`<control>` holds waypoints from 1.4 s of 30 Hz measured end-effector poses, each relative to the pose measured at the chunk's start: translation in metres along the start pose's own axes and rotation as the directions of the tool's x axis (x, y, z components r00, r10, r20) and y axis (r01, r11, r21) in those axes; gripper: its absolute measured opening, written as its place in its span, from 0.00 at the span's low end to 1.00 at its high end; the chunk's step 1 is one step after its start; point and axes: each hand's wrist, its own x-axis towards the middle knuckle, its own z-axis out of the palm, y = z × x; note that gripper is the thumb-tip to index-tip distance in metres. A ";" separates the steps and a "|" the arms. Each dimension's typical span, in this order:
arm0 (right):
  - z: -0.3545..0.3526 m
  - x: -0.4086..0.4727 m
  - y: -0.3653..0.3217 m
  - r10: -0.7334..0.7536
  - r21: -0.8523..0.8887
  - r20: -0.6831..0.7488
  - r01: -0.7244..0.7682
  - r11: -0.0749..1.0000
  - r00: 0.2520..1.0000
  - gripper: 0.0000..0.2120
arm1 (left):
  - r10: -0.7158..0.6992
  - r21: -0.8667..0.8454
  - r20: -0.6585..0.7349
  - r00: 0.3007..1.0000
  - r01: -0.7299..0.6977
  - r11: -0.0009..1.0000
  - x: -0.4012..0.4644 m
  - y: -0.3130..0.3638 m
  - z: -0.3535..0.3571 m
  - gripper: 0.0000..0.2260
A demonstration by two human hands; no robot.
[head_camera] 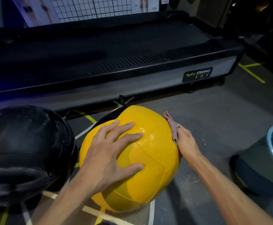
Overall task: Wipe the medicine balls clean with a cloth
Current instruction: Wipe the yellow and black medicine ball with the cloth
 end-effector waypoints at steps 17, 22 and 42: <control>0.066 0.004 -0.126 -0.309 -0.488 0.618 0.661 0.570 0.723 0.20 | 0.124 0.248 0.174 0.977 -0.165 0.955 0.012 0.049 0.008 0.29; 0.035 0.049 -0.116 -0.168 -0.628 0.473 0.465 0.624 0.865 0.16 | 0.131 0.233 0.194 0.972 -0.175 0.957 0.012 0.047 0.007 0.33; 0.026 0.026 -0.108 -0.290 -0.424 0.350 0.426 0.799 0.891 0.19 | -0.058 -0.281 -0.082 0.995 0.033 0.959 -0.009 -0.002 -0.020 0.25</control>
